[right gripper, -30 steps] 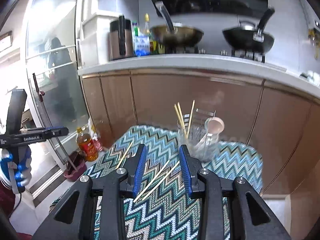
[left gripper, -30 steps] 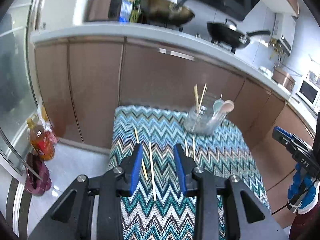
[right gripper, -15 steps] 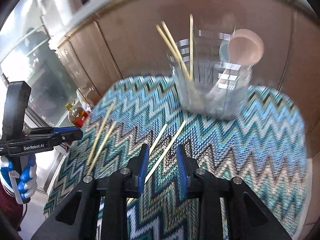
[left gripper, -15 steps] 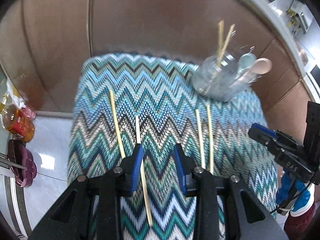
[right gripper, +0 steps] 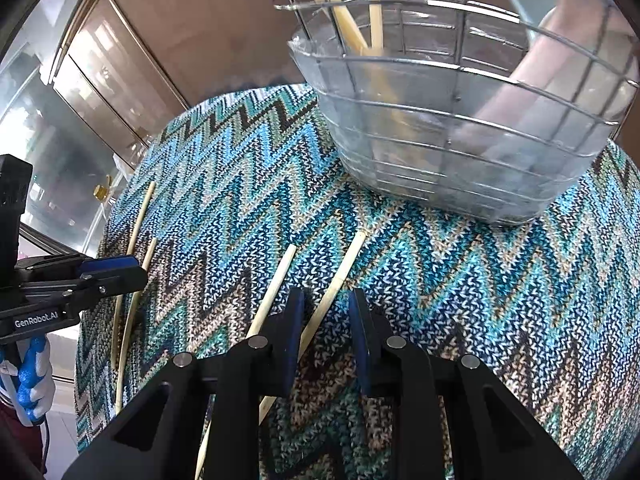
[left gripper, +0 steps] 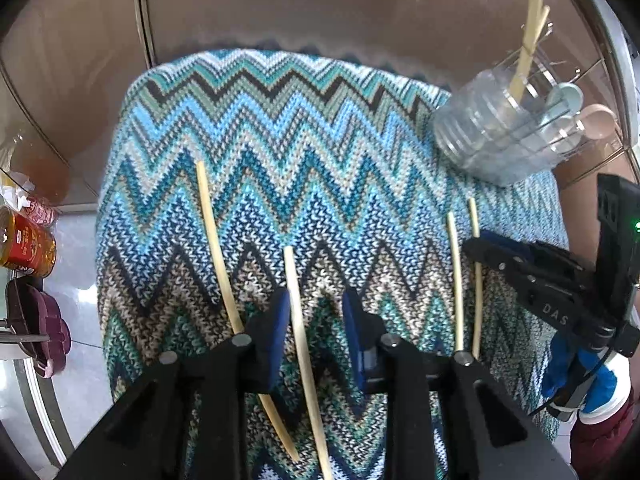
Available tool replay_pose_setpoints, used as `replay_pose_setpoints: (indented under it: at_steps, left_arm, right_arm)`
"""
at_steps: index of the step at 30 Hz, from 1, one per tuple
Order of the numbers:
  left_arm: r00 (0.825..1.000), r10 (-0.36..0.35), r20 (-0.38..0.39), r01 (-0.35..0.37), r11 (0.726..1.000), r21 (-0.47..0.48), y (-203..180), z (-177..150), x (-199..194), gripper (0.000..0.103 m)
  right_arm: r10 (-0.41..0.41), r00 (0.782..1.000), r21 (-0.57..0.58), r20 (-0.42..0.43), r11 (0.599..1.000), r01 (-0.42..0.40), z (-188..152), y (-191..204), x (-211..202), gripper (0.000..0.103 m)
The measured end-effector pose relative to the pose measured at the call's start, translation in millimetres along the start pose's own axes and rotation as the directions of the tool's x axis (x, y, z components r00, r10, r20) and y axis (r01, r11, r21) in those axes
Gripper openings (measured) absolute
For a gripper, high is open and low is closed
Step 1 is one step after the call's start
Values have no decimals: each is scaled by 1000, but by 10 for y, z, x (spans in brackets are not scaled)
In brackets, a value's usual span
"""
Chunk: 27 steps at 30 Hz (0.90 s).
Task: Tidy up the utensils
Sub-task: 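Open both tools and reach them toward the chopsticks on the cloth, then grasp a chopstick with the right tool while the left tool grasps another chopstick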
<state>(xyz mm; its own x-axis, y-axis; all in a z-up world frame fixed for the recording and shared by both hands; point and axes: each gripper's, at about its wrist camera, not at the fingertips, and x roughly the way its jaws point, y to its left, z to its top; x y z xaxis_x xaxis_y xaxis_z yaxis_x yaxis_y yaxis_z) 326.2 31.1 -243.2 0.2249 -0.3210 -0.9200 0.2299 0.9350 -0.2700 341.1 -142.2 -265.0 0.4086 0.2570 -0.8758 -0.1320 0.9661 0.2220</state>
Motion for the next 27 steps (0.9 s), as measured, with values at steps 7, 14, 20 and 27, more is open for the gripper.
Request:
replay_pose_setpoints:
  at_steps: [7, 14, 20, 27]
  left_arm:
    - [1000, -15, -22, 14, 998, -56, 119, -2, 109, 8]
    - [1000, -27, -2, 26, 995, -94, 159, -81, -4, 5]
    - [999, -23, 44, 27, 996, -87, 25, -257, -228, 5]
    - [990, -13, 138, 28, 994, -105, -78, -563, -696, 5]
  right_arm:
    - [-7, 1000, 21, -1, 1000, 7, 30, 5, 48, 12]
    - [47, 999, 36, 23, 998, -47, -131, -147, -223, 7]
    - [71, 993, 4, 94, 997, -72, -300, -88, -661, 6]
    - [75, 977, -31, 200, 997, -70, -585, -13, -1314, 5]
